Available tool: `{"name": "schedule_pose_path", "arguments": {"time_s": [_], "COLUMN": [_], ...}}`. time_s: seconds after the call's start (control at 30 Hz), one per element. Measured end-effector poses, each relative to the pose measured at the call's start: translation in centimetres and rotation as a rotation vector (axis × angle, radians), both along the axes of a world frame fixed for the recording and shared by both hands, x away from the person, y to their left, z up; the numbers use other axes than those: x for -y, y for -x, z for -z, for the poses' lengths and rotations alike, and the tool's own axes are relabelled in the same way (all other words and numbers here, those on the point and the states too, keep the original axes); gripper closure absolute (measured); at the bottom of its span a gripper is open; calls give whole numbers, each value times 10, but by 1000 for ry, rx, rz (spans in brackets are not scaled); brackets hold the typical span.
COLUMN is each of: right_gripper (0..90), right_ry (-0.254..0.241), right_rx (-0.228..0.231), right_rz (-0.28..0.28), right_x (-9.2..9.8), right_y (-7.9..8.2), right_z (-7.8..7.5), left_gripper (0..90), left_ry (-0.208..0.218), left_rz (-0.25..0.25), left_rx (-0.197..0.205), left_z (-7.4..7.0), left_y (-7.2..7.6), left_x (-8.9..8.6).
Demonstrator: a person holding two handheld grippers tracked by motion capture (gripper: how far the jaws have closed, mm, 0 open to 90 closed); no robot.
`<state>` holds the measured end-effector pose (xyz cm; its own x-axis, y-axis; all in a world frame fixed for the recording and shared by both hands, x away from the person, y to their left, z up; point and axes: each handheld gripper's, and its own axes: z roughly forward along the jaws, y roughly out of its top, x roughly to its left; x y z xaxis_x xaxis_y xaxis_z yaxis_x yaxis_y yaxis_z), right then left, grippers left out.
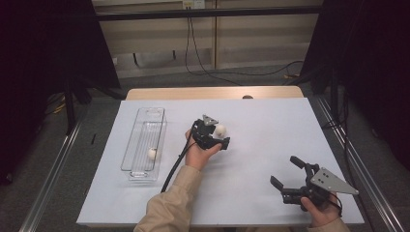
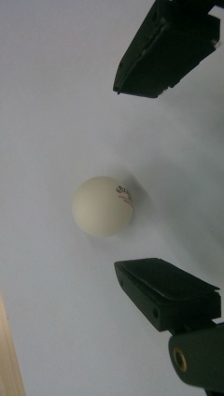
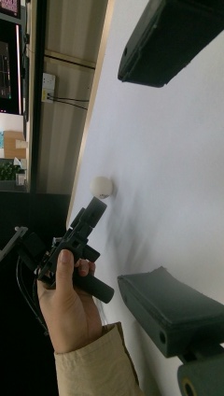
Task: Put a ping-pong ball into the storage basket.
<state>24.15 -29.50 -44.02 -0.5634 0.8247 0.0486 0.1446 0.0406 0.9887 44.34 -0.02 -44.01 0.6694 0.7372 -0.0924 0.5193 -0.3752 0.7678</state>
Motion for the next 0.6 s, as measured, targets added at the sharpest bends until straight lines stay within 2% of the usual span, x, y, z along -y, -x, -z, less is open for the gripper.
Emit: {"name": "schedule_pose_path", "arguments": {"time_s": [0.17,0.6], "right_gripper": [29,29], "right_ry": [2,1], "right_rx": [0,1], "right_rz": [-1,-3], "right_x": [0,0], "right_y": [0,0], "right_z": [0,0], "left_gripper": [121,121], "left_ry": [12,5], "left_rz": [-4,0], "left_rx": [-1,3], "left_z": [1,1], "left_y": [-1,-4], "left_x": [1,2]}}
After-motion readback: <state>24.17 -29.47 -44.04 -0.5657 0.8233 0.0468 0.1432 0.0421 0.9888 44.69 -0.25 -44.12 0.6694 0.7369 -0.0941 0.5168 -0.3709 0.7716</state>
